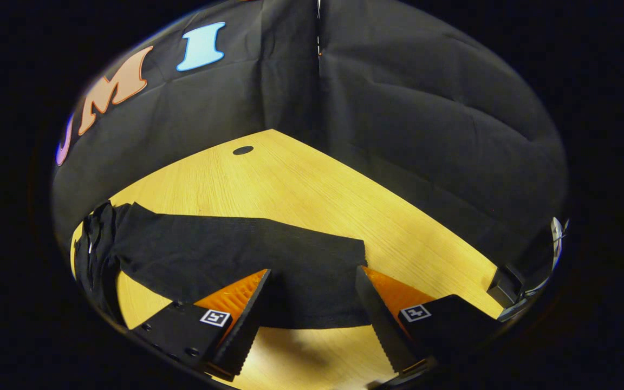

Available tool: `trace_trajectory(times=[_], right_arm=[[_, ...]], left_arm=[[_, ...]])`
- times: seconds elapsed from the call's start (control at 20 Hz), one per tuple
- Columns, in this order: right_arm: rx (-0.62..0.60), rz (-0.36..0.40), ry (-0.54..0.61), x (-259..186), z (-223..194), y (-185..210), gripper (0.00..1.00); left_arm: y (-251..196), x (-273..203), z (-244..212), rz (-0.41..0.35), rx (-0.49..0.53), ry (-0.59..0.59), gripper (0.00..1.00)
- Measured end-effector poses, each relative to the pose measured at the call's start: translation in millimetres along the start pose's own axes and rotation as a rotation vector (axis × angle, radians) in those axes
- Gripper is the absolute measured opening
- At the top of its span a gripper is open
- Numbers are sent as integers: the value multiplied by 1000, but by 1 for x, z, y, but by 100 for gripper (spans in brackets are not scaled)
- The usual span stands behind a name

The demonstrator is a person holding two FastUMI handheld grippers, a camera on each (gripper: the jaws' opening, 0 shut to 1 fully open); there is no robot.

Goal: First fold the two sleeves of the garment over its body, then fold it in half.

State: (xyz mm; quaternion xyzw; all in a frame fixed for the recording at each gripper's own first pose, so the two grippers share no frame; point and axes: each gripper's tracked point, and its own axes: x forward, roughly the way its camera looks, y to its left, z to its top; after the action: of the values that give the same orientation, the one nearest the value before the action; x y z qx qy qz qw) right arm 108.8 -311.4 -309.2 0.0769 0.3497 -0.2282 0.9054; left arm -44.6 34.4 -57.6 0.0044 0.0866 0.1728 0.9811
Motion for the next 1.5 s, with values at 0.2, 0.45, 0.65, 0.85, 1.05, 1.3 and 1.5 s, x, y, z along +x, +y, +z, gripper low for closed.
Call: trace_trajectory(times=[0.2,0.45,0.65,0.85,1.05,1.3,1.5], right_arm=[[5,-1,-28,1,2,2,94],[-40,37,-19,3,1,10,87],[-52,48,2,1,1,17,55],[-83,107,10,1,-1,30,27],[-120,137,56,-3,-4,31,4],[-169,124,162,-10,-3,28,7],[-184,105,180,-12,1,33,7]], left_arm=[[0,1,-3,-7,4,7,94],[-1,3,5,-23,3,-18,93],[1,5,5,-31,10,-22,93],[2,1,1,-43,-3,-9,93],[5,0,2,-59,-9,-10,93],[8,-2,2,-117,-18,-5,93],[25,1,-3,-142,18,12,93]])
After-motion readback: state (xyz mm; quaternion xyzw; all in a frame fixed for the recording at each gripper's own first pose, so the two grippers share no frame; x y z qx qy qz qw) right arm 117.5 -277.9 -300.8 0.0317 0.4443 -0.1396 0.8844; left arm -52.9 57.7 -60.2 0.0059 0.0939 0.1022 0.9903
